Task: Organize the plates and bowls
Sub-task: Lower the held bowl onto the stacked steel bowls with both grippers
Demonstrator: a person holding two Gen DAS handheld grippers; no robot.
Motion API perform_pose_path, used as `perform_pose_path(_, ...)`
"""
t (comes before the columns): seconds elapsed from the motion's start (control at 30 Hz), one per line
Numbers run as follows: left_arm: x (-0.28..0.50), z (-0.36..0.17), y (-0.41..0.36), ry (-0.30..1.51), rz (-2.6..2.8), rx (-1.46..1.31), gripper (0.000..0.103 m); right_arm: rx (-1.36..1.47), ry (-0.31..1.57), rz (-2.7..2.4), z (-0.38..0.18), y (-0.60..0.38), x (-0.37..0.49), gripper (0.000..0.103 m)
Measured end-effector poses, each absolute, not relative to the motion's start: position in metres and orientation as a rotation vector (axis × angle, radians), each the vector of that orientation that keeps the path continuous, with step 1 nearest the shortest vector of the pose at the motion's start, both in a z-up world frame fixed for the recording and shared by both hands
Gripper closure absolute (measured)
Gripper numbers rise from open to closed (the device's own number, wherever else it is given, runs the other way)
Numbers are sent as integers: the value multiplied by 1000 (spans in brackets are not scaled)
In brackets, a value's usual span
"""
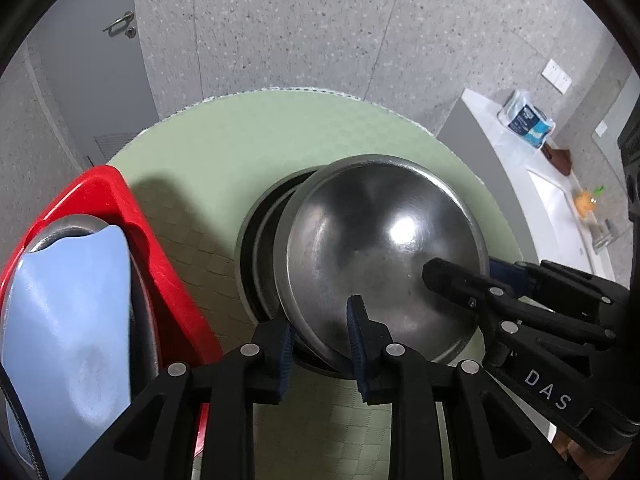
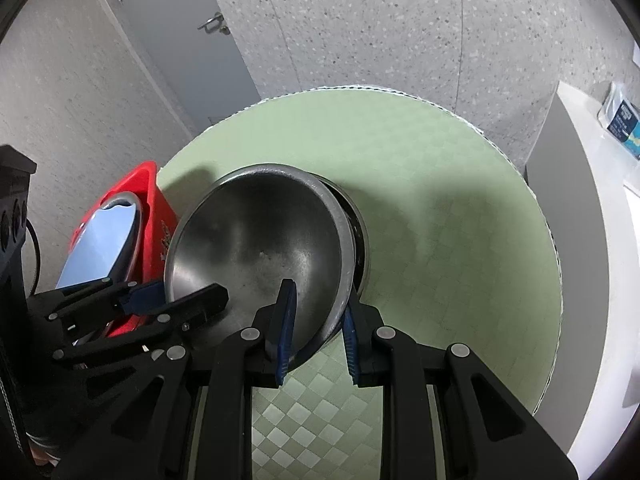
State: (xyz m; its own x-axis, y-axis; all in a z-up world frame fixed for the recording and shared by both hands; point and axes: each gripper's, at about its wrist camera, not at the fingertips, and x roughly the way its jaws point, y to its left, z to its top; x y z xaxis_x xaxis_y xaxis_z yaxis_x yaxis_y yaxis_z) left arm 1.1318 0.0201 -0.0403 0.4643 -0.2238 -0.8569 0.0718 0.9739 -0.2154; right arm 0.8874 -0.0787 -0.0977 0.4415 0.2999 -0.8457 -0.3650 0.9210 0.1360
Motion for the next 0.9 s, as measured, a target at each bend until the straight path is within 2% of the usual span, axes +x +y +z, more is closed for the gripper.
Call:
perform_pose_path(0.3, 1157, -48, 17, 1092, -187, -163, 72, -56, 1039, 395, -101, -79, 894, 81)
perform_pose_path(0.9, 1176, -54, 25, 1115, -214, -182, 63, 46, 1081, 416, -102, -86, 901, 79)
